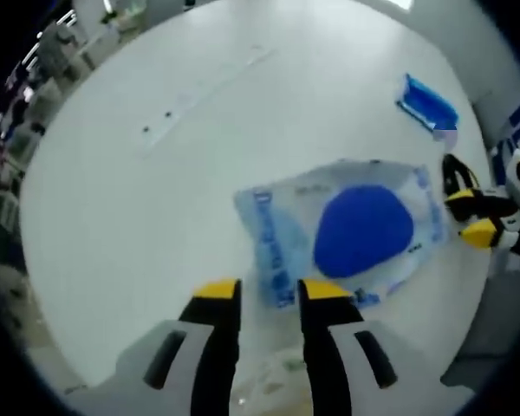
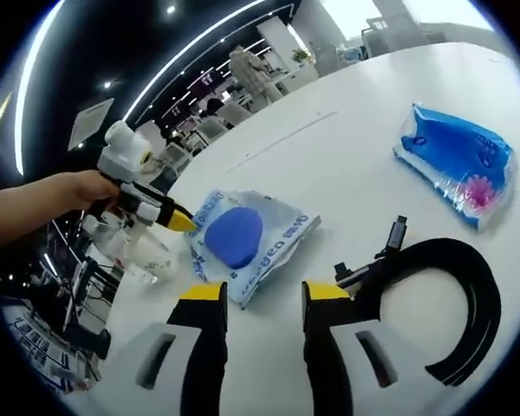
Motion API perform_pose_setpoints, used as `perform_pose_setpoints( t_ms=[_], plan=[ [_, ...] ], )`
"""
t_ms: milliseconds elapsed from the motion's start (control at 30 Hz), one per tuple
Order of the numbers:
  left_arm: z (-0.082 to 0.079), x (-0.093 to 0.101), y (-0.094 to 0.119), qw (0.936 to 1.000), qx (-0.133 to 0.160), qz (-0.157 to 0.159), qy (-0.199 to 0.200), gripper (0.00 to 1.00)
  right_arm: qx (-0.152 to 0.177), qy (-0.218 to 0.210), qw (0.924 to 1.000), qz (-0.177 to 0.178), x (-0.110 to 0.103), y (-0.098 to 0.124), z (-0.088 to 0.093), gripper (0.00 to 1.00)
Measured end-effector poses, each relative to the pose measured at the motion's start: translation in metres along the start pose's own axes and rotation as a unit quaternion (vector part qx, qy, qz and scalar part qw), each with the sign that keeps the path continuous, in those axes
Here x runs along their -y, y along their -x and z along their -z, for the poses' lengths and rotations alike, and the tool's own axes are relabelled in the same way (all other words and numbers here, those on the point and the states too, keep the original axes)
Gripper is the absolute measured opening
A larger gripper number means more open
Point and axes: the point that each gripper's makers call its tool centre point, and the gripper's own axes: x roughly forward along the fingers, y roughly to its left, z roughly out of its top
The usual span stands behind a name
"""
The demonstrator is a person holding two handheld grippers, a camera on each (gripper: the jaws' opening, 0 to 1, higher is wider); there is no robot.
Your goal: Arrange the tabletop items into an orderly group along one side of the table until the central work area is clear of visible clutter.
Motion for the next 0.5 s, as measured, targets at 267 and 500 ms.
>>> perform_pose_setpoints(
  t_ms=[267,500],
  plan=[
    [0.003,0.004,-0.006,0.9999,-0.007,0.008,0.012,0.13,-0.006,-0.012,0.9999,-0.009,-0.008,-0.011,0.003,0.22],
    [0.005,0.007,-0.009,0.9998,-0.011,0.009,0.016,0.06,-0.022,-0.018,0.9995,-0.014,-0.012,-0.018,0.009,0.06]
  ],
)
